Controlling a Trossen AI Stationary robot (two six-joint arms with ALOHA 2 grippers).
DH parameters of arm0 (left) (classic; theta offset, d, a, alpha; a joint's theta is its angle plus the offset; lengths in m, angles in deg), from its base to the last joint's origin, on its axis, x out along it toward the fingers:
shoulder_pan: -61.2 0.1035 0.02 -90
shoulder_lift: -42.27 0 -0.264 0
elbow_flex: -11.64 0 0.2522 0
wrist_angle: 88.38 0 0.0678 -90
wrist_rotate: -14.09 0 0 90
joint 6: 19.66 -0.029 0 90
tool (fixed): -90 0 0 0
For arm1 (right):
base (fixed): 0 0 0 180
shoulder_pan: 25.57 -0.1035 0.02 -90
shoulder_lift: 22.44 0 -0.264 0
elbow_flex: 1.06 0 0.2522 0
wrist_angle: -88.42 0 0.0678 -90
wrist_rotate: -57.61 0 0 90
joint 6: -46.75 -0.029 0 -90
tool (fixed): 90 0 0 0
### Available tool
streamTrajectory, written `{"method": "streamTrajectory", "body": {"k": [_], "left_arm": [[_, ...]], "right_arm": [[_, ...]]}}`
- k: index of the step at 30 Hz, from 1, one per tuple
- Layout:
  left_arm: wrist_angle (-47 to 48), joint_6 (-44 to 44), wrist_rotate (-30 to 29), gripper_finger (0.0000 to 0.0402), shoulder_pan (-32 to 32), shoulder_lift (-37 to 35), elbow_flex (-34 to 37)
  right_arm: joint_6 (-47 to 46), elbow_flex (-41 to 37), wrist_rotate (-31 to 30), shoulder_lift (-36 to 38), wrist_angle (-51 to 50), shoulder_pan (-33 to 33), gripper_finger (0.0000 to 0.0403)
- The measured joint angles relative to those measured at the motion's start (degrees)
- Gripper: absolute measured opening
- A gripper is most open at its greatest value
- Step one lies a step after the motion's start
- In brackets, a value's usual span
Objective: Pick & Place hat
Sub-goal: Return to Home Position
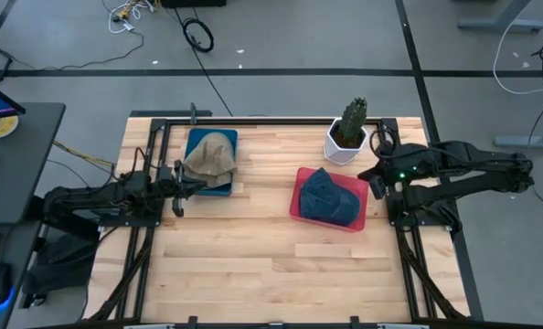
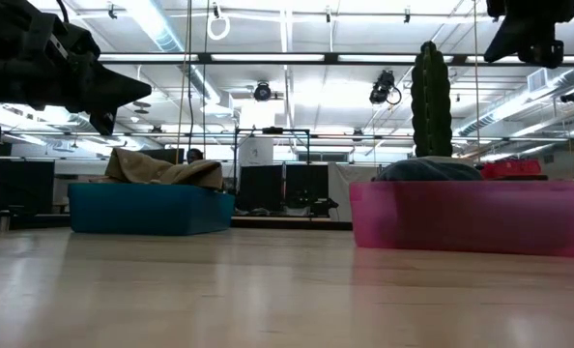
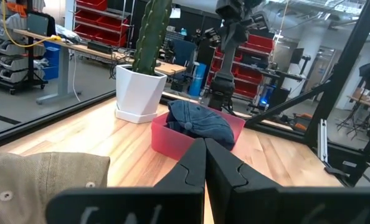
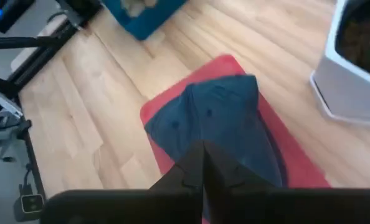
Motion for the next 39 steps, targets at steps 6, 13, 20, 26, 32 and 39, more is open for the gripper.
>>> {"method": "streamTrajectory", "body": {"k": [6,13,20,26,32,39], "left_arm": [[-0.36,-0.13,-0.04,0.0003,0.00,0.00,0.00],[-0.59,-0.18,-0.02,0.0003,0.00,0.00,0.00],[-0.63,-0.15,-0.01,0.0003,0.00,0.00,0.00],[-0.63,-0.21,0.00,0.0003,0.00,0.00,0.00],[-0.52,-0.19,0.02,0.0003,0.00,0.00,0.02],[-0.48,-0.16,0.04,0.0003,-0.02,0.00,0.02]], "right_arm": [[2.59,-13.09,-0.95,10.52,15.26,0.00,0.0004],[8.11,-32.52,2.36,21.41,51.07,0.00,0.0004],[11.74,-39.16,5.84,32.72,61.49,-0.02,0.0003],[17.76,-39.28,10.78,40.00,59.80,-0.02,0.0002],[20.91,-39.26,14.87,40.72,57.65,0.00,0.0002],[23.41,-42.59,18.14,40.71,66.75,-0.01,0.0002]]}}
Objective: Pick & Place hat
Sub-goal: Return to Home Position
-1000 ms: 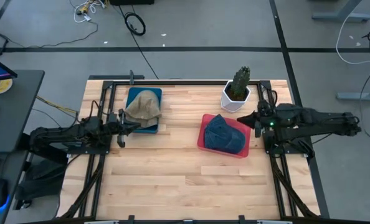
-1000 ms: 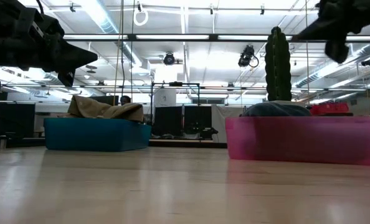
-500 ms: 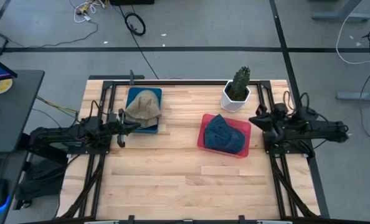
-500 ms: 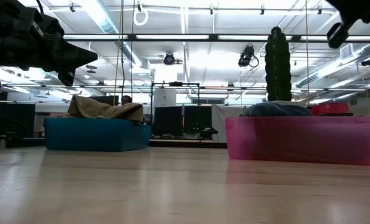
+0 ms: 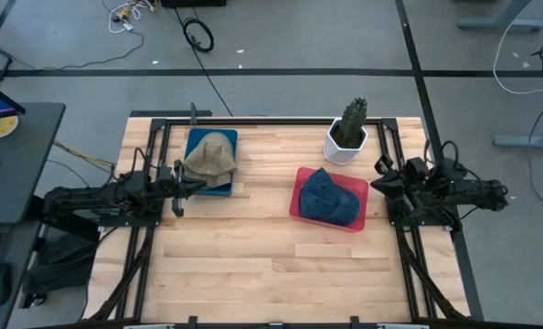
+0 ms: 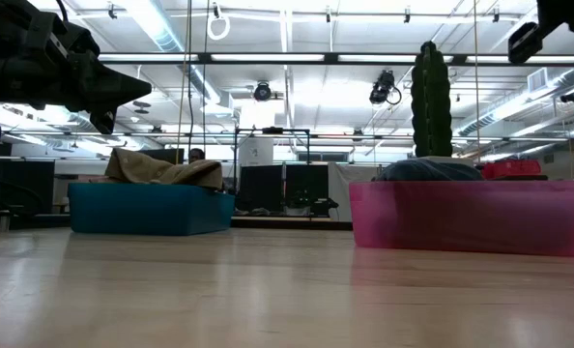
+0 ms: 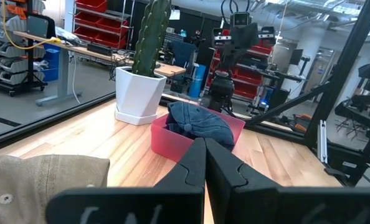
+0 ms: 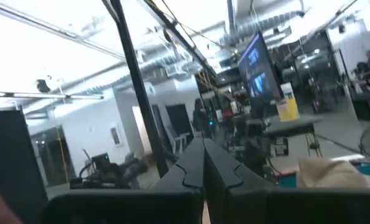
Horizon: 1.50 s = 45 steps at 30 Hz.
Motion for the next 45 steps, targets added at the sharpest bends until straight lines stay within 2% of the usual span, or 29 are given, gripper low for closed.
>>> {"method": "streamTrajectory", "body": {"k": [5,13,17,21,29,36,45], "left_arm": [[0.00,-0.03,0.00,0.0003,0.01,0.00,0.00],[0.00,0.02,0.00,0.0003,0.02,0.00,0.00],[0.01,0.03,0.00,0.0003,0.02,0.00,0.00],[0.02,0.02,0.00,0.0003,0.00,0.00,0.00],[0.00,-0.01,0.00,0.0003,0.01,0.00,0.00],[0.00,-0.03,0.00,0.0003,0.02,0.00,0.00],[0.02,-0.02,0.00,0.0003,0.02,0.00,0.00]], "right_arm": [[0.67,-5.00,-0.05,0.00,13.02,0.01,0.0002],[0.77,-12.29,-0.52,0.00,26.10,0.01,0.0001],[2.57,-12.17,-0.20,0.01,27.54,0.01,0.0001],[5.56,-12.17,1.31,0.01,23.86,0.01,0.0001],[10.33,-12.19,2.87,0.01,6.01,0.01,0.0001],[17.09,-12.20,-2.33,0.01,-6.43,0.01,0.0001],[21.93,-12.24,-6.17,-0.29,-6.85,0.01,0.0006]]}}
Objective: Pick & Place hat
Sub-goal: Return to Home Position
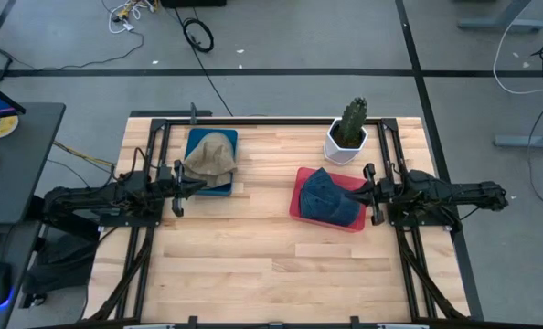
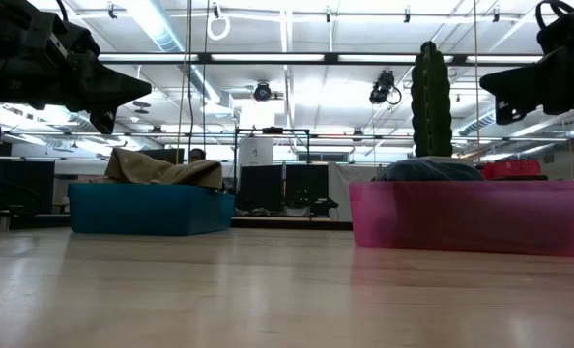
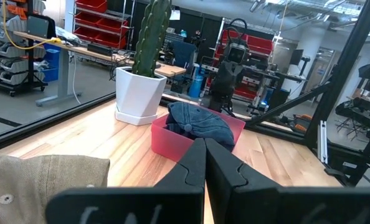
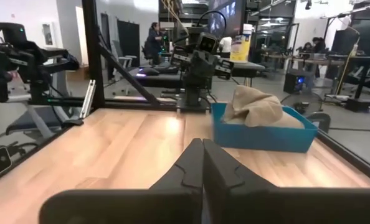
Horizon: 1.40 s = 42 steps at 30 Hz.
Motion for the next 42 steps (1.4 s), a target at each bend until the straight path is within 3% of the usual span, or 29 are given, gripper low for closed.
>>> {"method": "streamTrajectory", "body": {"k": [9,19,42], "left_arm": [[0.00,-0.02,0.00,0.0003,0.00,0.00,0.00],[0.00,0.00,0.00,0.0003,-0.02,0.00,0.00],[0.00,0.02,0.00,0.0003,-0.02,0.00,0.00]], "right_arm": [[1.14,0.00,-0.91,-0.93,-0.15,0.00,0.0008],[-5.21,0.00,-0.87,-0.96,-0.15,0.00,0.0008],[-5.08,0.02,-0.90,-0.96,-0.15,0.00,0.0008]]}}
